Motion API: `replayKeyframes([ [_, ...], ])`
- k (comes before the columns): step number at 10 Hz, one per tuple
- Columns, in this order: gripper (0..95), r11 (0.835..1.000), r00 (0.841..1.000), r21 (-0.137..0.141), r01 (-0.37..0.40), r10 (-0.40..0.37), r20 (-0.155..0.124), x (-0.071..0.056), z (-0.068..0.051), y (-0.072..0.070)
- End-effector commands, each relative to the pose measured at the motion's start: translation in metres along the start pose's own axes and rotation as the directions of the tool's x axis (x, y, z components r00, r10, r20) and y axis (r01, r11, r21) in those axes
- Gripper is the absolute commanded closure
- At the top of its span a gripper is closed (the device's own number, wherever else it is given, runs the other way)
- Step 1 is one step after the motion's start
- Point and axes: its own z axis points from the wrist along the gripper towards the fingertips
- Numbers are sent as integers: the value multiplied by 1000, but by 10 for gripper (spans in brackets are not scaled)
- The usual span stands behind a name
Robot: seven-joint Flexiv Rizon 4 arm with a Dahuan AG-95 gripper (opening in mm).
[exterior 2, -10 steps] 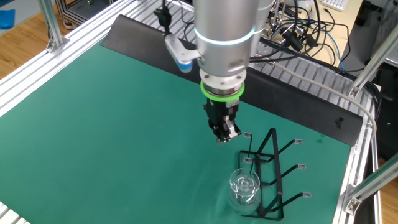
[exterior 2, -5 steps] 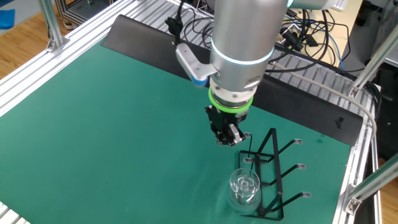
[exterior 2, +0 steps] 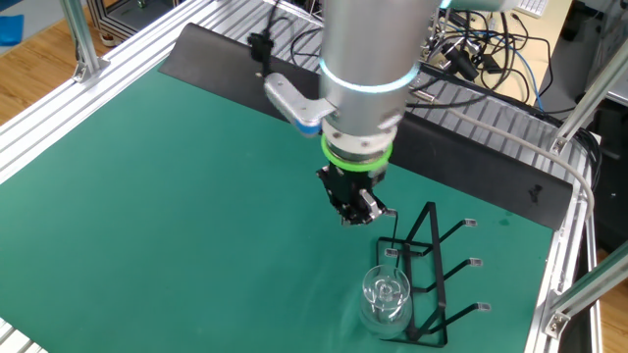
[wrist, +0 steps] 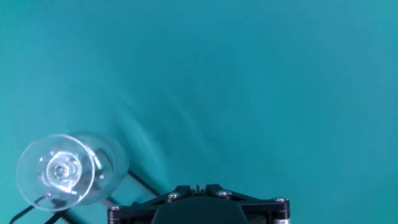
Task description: Take the cup off the cup rack
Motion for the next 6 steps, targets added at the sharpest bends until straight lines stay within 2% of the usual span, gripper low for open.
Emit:
replayKeyframes([
  [1, 950, 998, 997, -20, -57, 56, -55, 0, 0, 1],
  [2, 950, 997, 991, -10, -79, 78, -106, 0, 0, 1],
  [3, 950, 997, 991, -9, -80, 78, -112, 0, 0, 1],
  [5, 950, 997, 992, -4, -80, 80, -103, -1, 2, 2],
  [6, 760, 996, 991, -4, -93, 92, -100, -1, 3, 3],
])
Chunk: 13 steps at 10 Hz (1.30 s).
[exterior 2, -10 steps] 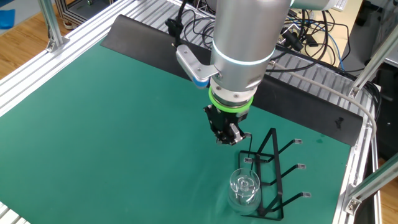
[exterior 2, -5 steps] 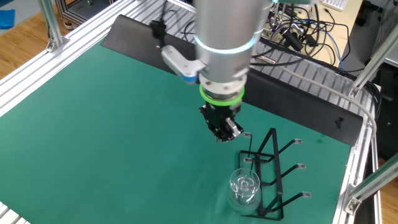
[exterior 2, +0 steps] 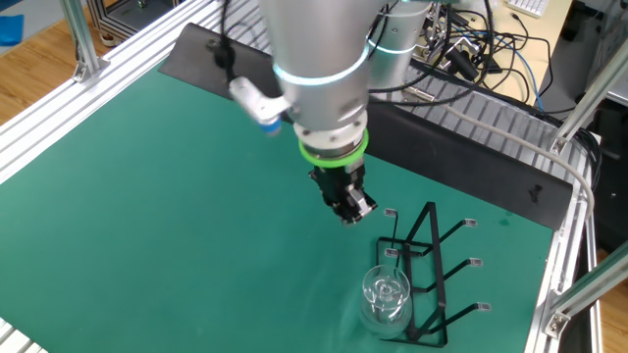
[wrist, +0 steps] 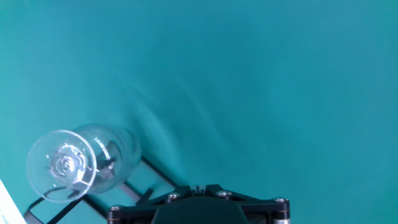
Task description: Take the cup off the cup rack
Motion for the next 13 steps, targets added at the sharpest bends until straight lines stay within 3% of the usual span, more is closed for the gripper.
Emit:
replayKeyframes([
  [1, 380, 999, 999, 46, -29, 28, 33, 0, 3, 0],
  [5, 380, 998, 999, 31, -49, 48, 22, -1, 6, 2],
  [8, 380, 991, 991, -27, -131, 131, -17, -4, 14, 4],
  [11, 380, 988, 989, -35, -149, 149, -16, -5, 20, 7],
  [13, 380, 978, 980, -66, -200, 199, -24, -5, 21, 14],
])
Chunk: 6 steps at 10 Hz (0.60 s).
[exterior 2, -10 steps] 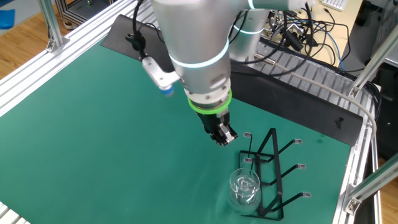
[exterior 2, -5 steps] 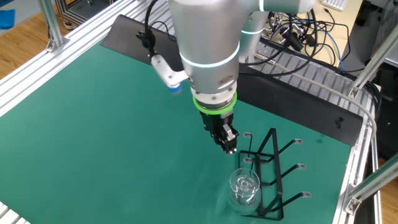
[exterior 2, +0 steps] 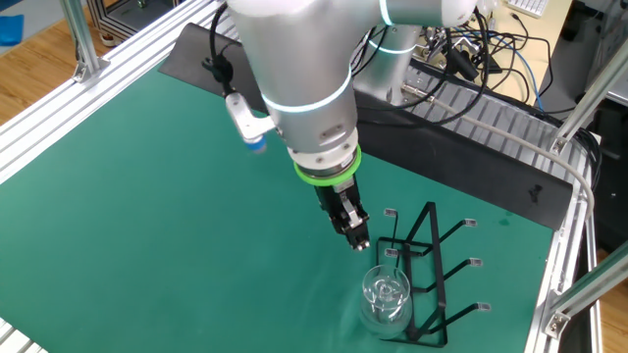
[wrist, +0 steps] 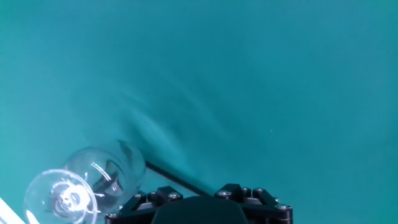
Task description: Take the cup off the cup rack
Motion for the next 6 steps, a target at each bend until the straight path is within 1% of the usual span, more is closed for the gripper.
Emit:
replayKeyframes([
  [1, 380, 998, 999, -30, -53, 53, -9, 0, -1, 8],
  [3, 380, 996, 996, -32, -87, 86, -15, -2, -4, 25],
  [6, 380, 996, 996, -33, -84, 83, -13, -4, -1, 29],
])
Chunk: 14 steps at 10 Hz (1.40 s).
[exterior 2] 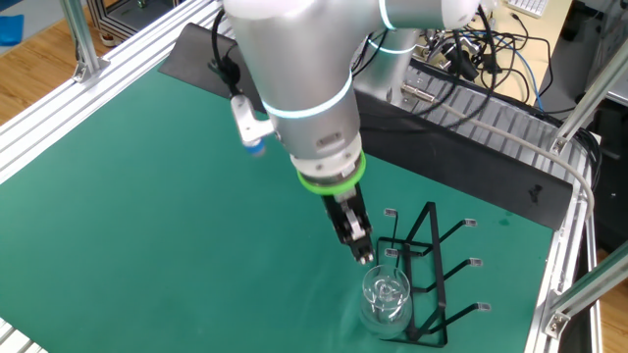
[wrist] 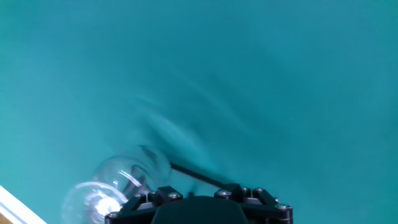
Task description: Take the cup off the cup rack
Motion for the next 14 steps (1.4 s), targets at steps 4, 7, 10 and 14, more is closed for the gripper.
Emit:
replayKeyframes([
  [4, 380, 1000, 1000, -11, -13, 13, 1, -5, -1, 8],
  [7, 380, 998, 999, -17, -54, 54, 3, -5, 2, 22],
  [10, 380, 997, 997, -20, -75, 75, 0, -8, 0, 34],
  [14, 380, 995, 996, -27, -93, 92, -9, -15, -4, 40],
])
